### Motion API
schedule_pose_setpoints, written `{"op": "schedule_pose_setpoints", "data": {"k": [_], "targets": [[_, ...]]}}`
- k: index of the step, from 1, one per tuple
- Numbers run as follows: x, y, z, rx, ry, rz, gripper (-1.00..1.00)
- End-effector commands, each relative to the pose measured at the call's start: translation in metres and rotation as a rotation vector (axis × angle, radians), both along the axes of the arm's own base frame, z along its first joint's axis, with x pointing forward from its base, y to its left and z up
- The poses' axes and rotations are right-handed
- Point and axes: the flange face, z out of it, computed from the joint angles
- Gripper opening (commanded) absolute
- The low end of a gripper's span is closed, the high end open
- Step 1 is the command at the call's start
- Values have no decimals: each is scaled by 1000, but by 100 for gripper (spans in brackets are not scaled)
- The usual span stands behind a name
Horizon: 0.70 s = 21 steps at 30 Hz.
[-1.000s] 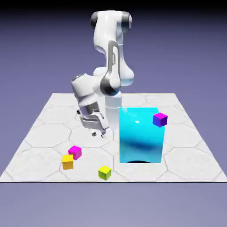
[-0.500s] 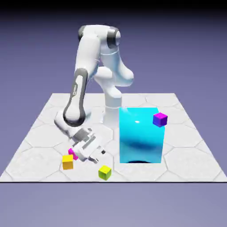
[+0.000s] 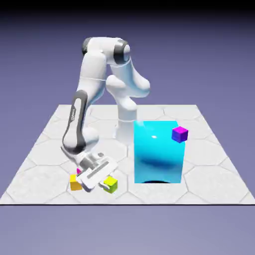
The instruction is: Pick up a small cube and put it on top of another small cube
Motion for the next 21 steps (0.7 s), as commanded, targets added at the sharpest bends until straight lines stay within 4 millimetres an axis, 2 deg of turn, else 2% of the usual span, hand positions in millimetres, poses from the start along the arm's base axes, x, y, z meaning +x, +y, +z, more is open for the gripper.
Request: {"op": "schedule_pose_setpoints", "data": {"k": [1, 3, 8, 16, 21], "targets": [[3, -2, 1, -11, -25, 58, -100], [7, -7, 4, -29, -72, 168, -100], [2, -41, 7, -55, -145, 415, -100], [-27, -104, 22, -45, -150, 787, -100], [-63, -150, 33, -25, -57, 610, -100]]}}
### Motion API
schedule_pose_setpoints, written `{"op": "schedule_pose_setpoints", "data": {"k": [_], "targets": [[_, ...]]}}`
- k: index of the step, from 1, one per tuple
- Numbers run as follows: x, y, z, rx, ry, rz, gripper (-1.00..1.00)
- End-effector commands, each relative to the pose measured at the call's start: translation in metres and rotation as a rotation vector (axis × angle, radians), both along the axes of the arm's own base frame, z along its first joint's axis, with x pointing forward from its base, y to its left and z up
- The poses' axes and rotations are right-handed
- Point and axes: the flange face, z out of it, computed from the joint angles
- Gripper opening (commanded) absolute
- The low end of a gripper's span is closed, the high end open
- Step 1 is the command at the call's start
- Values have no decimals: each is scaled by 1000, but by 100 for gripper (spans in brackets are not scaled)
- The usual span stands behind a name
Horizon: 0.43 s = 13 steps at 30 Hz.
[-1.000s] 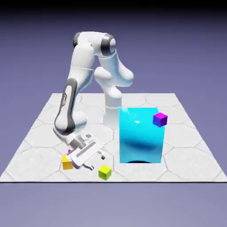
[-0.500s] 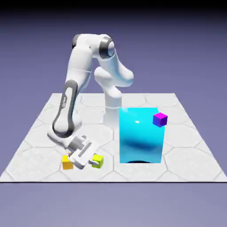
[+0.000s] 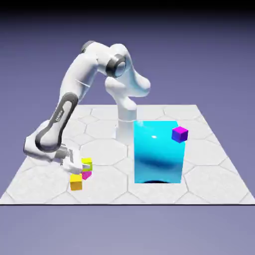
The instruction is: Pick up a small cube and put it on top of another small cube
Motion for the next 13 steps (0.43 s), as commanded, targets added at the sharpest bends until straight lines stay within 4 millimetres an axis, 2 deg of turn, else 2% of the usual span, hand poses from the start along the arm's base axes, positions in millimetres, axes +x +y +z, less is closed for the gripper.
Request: {"op": "schedule_pose_setpoints", "data": {"k": [1, 5, 7, 9, 10, 11, 12, 13], "targets": [[-7, -9, 3, -1, 16, -34, -100], [-35, -41, 21, -7, 68, -174, -100], [-30, -38, 24, 1, 73, -205, -100], [-26, -3, -10, 2, 71, -205, -100], [-26, 6, -19, 1, 72, -205, -100], [-26, 6, -19, 1, 72, -205, 100], [-26, 6, -19, 1, 72, -205, 100], [-26, -12, -2, 2, 71, -204, 100]]}}
